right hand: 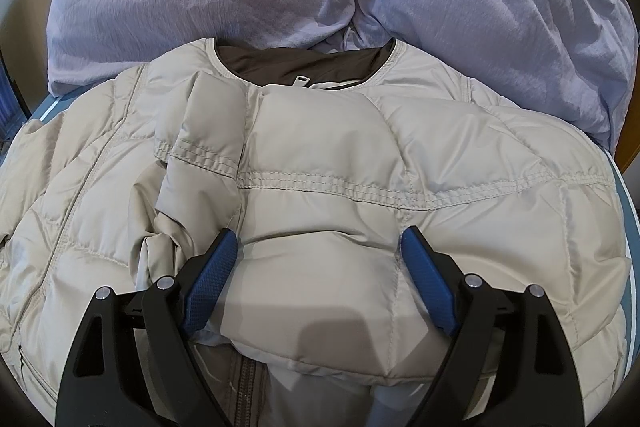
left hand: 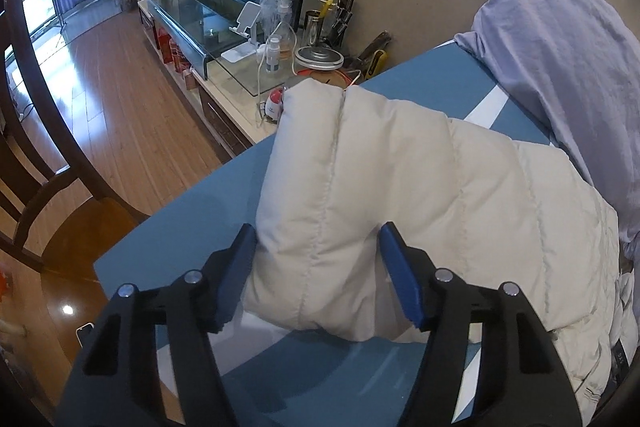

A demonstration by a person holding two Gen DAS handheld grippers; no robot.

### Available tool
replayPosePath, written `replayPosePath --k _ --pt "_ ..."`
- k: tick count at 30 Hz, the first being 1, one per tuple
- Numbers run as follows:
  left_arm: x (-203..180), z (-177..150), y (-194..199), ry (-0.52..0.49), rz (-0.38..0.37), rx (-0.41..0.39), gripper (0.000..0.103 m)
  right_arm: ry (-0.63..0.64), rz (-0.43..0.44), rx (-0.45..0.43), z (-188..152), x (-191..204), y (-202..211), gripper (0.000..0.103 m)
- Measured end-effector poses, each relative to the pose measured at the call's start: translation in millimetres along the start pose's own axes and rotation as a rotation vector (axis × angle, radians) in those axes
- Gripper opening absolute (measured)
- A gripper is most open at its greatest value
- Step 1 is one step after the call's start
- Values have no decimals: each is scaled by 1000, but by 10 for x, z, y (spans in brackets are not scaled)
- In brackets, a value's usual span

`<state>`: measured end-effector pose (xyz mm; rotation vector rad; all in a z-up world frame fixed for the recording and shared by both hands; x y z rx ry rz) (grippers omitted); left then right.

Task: Fold large clothes
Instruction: 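Grasp the other sleeve with the left gripper and lift it, then lay the held sleeve across the jacket front and open the left gripper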

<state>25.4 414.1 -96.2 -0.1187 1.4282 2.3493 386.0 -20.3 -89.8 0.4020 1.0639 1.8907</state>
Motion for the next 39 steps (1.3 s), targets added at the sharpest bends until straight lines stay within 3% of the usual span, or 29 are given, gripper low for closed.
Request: replayPosePath --k 6,14,17,21,31,39 --pt "5 -5 -8 -1 -9 -29 54 0 0 0 -3 -1 1 86" --pt "-53 -10 24 0 -55 -27 21 0 1 -1 -4 -2 2 86" --pt "-101 17 96 -6 -62 -35 15 0 2 -1 -5 -4 3 86" --pt "-193 63 297 -16 -91 -68 14 3 -1 2 -4 -6 0 86" --pt "-842 72 1068 -60 -289 -135 15 33 7 50 15 -17 95 92" --pt "-1735 -370 1583 -231 -453 -130 15 77 12 27 -66 -125 442 93"
Point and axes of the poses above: each gripper's, at about its wrist camera, not at the fingertips, and y roughly against the way its jaws point, x to its left, z to its top, the point moved 1 cm from there along -y, roughly the way its jaws point, and after that the axes turned 11 degrees about y, right-handed, at the moved point
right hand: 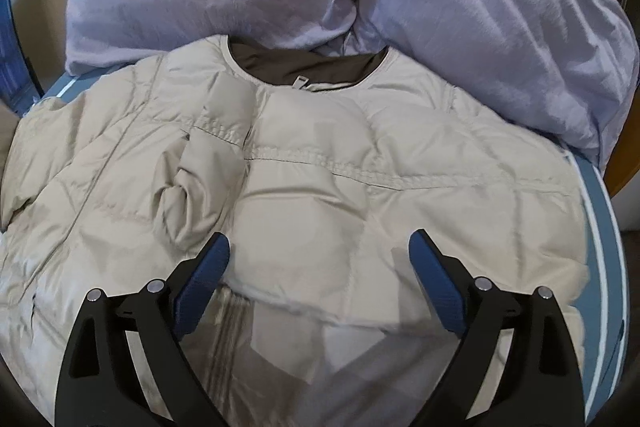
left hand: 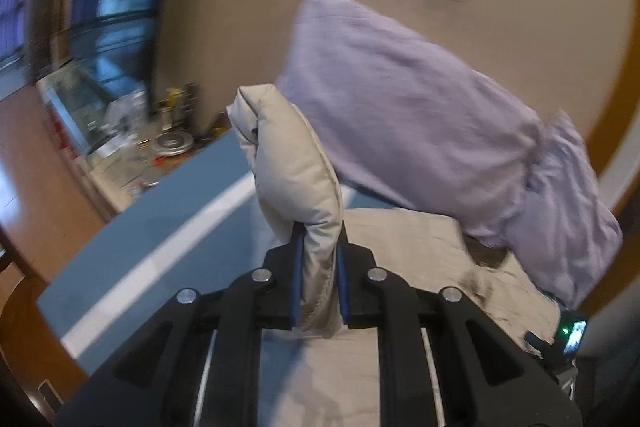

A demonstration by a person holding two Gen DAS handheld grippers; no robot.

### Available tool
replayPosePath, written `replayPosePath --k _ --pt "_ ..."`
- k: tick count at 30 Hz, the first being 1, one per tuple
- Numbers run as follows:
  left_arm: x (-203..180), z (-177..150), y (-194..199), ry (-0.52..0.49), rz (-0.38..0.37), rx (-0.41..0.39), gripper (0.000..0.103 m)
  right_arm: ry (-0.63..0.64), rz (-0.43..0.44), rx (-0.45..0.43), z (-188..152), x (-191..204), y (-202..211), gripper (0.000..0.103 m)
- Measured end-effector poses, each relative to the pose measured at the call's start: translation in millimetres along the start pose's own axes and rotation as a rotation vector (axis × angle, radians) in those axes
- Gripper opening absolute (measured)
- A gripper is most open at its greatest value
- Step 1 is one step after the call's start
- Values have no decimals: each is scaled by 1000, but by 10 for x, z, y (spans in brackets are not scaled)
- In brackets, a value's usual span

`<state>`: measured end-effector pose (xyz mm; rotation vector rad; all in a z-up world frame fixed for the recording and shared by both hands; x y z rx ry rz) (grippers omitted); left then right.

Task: Fold large clothes
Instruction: 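Lay the held sleeve across the jacket front and open the left gripper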

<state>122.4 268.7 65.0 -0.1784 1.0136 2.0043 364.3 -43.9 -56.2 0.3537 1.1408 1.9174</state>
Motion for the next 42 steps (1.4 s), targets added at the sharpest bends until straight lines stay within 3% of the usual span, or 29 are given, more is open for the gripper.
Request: replayPosePath --k 9,14,21,31,35,42 --pt "-1226 -214 -312 -157 -228 71 15 -58 -20 -69 -239 -554 420 93" --pt "-1708 -557 -514 -196 -316 157 14 -114 -38 -60 -408 -852 419 93" --pt "-2015 -966 -888 -217 -331 263 14 -169 -41 -40 -570 -1085 330 93" --pt "-2173 -1474 -1298 -258 -341 419 8 -177 -36 -38 -611 -1101 290 93" --pt "-2200 -1560 -1287 -298 -333 421 9 -182 -34 -44 -621 -1096 314 93" --pt "-1931 -1384 -1279 -310 -236 349 30 -183 18 -83 -541 -988 404 93"
Point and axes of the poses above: each gripper's, at about its wrist camera, not at the fingertips, and y roughly against the way its jaws point, x to its left, z to its top, the point moved 1 cm from there along -y, roughly the way its jaws point, and after that the axes turned 11 degrees about y, right-handed, at the moved point
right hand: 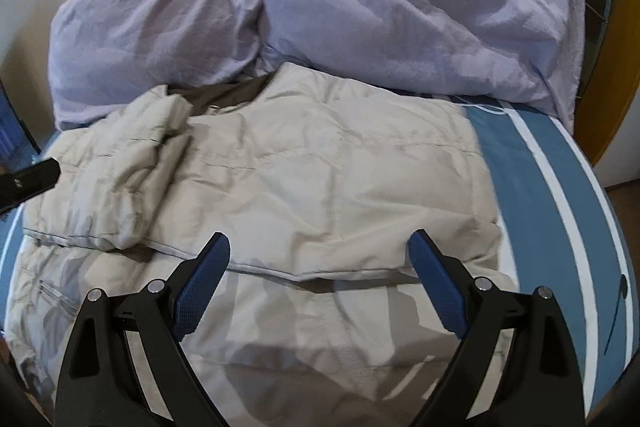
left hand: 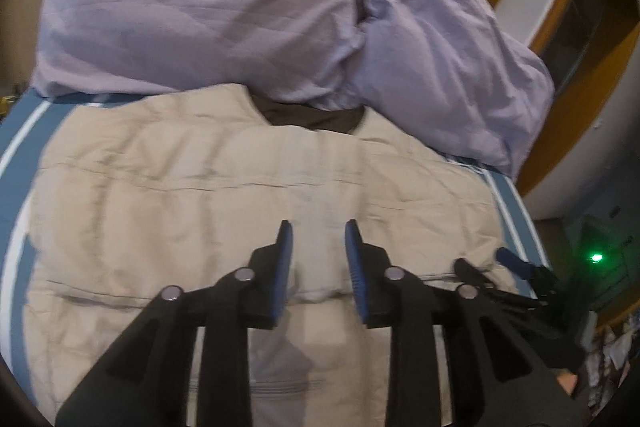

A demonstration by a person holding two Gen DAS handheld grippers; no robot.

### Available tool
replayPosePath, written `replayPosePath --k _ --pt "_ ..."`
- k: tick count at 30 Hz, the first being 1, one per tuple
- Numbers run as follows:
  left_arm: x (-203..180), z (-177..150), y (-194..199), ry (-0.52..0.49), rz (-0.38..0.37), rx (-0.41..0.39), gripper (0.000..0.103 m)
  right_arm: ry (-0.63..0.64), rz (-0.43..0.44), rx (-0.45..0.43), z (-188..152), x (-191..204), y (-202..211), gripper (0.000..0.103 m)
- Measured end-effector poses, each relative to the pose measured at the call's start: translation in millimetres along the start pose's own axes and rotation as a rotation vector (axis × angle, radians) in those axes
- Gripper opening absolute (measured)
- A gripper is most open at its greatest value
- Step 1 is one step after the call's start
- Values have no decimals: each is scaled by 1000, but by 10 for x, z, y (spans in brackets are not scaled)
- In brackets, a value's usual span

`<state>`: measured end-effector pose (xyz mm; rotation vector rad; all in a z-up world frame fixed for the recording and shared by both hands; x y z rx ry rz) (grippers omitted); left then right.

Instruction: Fold large clothes

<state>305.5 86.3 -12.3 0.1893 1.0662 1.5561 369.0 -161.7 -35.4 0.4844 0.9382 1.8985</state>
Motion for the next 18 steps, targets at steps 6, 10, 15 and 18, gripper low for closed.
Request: replayPosePath --k 6,10,15,18 --pt "388 63 48 20 102 -14 35 20 110 -9 116 318 -38 88" --pt "542 80 66 11 153 -25 40 18 186 -1 187 525 -108 83" --pt "717 87 84 -2 210 -33 42 -28 258 27 272 672 -265 77" --pt "792 86 94 -3 230 -35 42 -82 293 59 299 713 -402 74"
Point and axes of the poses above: each gripper's, at about its wrist camera, not at the fingertips, and y roughly against the way its jaws point, x to its left, z to its top, the point moved 1 cm from there along -y, roughly the way its jaws point, and after that the axes turned 11 degrees about y, right-handed, at the moved point
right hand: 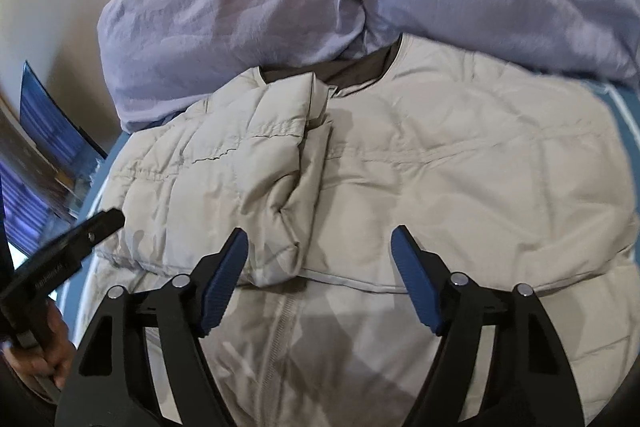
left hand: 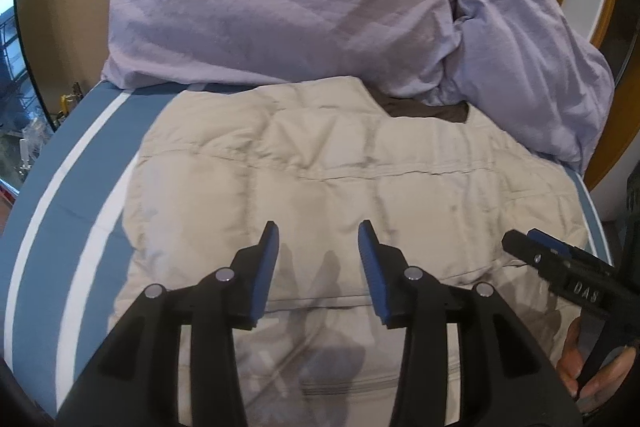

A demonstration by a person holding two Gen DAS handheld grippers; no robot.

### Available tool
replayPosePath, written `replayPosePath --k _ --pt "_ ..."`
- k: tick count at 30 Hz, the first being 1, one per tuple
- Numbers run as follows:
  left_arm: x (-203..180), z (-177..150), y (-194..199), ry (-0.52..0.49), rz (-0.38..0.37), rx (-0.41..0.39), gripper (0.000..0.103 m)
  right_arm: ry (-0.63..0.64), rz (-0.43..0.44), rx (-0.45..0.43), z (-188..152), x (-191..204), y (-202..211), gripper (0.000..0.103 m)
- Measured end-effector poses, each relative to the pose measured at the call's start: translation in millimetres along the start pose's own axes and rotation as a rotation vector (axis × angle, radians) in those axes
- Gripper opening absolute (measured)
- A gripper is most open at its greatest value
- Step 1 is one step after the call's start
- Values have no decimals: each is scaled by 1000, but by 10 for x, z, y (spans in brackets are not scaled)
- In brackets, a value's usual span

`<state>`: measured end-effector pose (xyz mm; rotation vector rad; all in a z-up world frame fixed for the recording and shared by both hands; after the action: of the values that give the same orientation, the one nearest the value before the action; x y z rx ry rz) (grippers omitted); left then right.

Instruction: Fold large clothes

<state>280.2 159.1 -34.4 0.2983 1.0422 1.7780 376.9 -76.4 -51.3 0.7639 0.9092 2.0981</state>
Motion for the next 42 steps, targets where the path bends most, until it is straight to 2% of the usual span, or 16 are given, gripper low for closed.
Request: replayPosePath --k 2,4,5,6,8,16,22,24,25,26,28,29,30,33,36,42 --pt "49 1 -6 0 11 -1 43 -29 8 11 6 -8 -68 73" --pt "92 -4 -6 -4 24 -4 44 -44 6 10 7 -15 -106 64" --pt "107 -8 -5 -7 30 -7 44 -42 7 5 7 -5 -117 50" --pt "124 -12 -2 -10 36 -9 45 -37 14 2 7 6 -119 29" --pt "163 -24 11 -17 47 -13 46 -25 54 -9 0 42 -98 14" --pt "361 -78 81 -18 84 -27 50 -37 -15 -81 -73 48 170 8" --pt "511 -151 112 4 96 -17 50 -47 -81 -3 -166 -14 -60 9" --pt "555 -186 156 3 98 -18 54 -33 -93 -6 -158 15 -31 10" --pt "590 -207 192 1 105 -24 60 -31 -91 -8 -156 22 0 13" --pt "619 -224 223 0 114 -31 66 -31 -87 -5 -162 25 29 19" --pt "700 -262 296 0 124 -40 71 -39 -75 5 -203 16 105 40" --pt "735 -280 325 1 125 -39 73 -43 -68 5 -223 3 152 57" --pt "786 -311 368 3 124 -35 74 -42 -63 2 -243 2 191 64" --pt "938 -423 497 3 113 -24 80 -13 -85 -1 -343 -7 377 67" --pt "1097 -579 638 -7 100 -9 81 13 -108 0 -511 -98 622 71" --pt "1405 -926 832 -7 62 45 81 34 -173 27 -887 -390 1044 71"
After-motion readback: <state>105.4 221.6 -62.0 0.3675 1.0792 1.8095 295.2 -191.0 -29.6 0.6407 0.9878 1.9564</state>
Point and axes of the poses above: each gripper's, at about its wrist camera, not at the fingertips, and y roughly against the way its jaws point, x to its left, z to its top, the point moved 1 cm from there along -y, roughly the way its jaws point, and after that the axes turned 11 degrees about y, right-handed, at the moved point
